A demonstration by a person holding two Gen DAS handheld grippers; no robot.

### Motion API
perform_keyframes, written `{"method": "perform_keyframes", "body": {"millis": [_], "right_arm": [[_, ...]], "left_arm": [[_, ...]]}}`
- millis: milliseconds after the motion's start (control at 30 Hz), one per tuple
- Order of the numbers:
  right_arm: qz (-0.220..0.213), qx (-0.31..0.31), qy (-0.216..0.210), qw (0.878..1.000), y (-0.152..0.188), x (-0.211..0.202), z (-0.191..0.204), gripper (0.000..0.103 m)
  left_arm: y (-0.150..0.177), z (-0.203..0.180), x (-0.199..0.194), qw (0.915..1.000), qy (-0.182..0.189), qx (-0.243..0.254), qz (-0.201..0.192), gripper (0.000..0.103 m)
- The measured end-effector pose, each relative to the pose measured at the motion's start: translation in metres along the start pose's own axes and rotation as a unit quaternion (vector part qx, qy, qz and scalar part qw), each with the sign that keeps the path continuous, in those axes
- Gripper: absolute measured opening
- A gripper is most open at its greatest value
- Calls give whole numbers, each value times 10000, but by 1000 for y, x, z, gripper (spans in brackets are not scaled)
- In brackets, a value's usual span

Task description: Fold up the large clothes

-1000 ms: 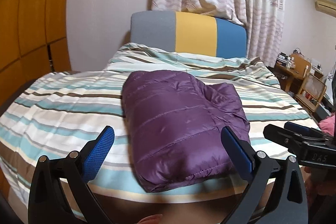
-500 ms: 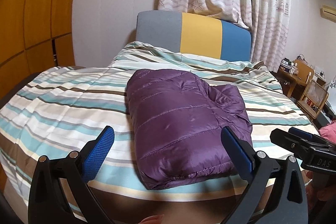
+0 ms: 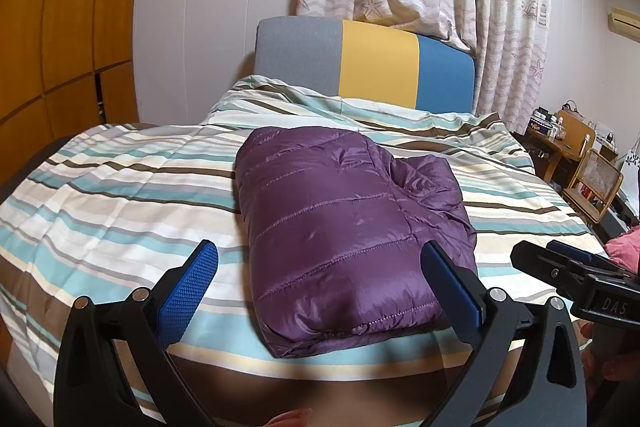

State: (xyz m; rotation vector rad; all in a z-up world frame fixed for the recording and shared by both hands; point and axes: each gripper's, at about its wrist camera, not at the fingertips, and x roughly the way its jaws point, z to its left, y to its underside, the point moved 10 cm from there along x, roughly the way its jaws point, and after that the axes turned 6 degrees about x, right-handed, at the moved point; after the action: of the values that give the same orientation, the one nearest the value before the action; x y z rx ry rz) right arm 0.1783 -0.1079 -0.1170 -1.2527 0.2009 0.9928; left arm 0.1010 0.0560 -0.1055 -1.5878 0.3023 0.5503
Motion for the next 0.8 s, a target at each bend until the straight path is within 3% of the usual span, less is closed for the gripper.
{"method": "perform_keyframes", "body": {"millis": [800], "right_arm": [[31,27,-5,10000,1,1,-3,101]], "left_arm": [[7,-4,1,9999,73,-51,53,100]]}}
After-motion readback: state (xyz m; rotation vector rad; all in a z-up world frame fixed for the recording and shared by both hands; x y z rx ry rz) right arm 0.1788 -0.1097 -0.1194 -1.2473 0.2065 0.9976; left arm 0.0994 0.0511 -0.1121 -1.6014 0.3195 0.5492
